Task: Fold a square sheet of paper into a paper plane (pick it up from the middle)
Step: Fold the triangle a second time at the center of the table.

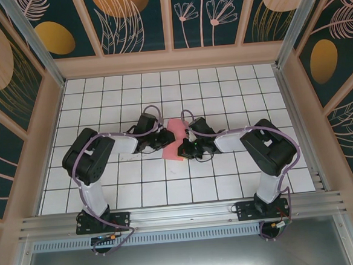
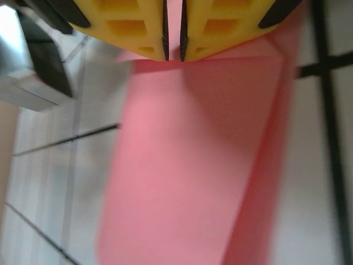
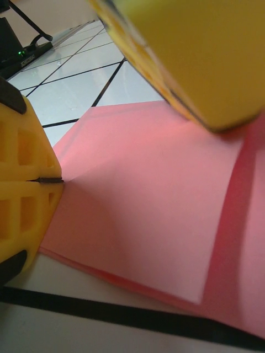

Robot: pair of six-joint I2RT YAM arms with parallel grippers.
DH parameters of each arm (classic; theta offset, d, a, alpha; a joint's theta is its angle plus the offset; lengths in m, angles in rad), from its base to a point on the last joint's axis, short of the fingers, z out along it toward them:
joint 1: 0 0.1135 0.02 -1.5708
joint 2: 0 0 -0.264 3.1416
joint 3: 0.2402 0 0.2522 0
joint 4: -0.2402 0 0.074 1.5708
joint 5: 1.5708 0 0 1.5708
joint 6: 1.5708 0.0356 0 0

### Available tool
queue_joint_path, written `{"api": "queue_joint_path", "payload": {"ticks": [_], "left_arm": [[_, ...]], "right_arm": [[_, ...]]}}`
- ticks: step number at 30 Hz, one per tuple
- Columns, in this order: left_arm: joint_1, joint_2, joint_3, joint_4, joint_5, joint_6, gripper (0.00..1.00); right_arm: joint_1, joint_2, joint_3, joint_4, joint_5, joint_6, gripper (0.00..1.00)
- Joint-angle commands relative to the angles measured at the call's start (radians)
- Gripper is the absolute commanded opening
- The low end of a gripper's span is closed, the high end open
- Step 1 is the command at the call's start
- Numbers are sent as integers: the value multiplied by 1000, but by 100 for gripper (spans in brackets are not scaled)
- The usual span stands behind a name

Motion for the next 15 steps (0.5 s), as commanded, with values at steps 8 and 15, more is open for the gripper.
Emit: {"api": "queue_joint_path", "payload": {"ticks": [8, 15], "left_arm": [[3, 17, -15, -73, -109, 26, 17], [3, 17, -22, -50, -80, 15, 17]], "right_arm": [[2, -54, 59, -79, -17, 21, 0], [-1, 30, 143, -92, 14, 31, 0]]}}
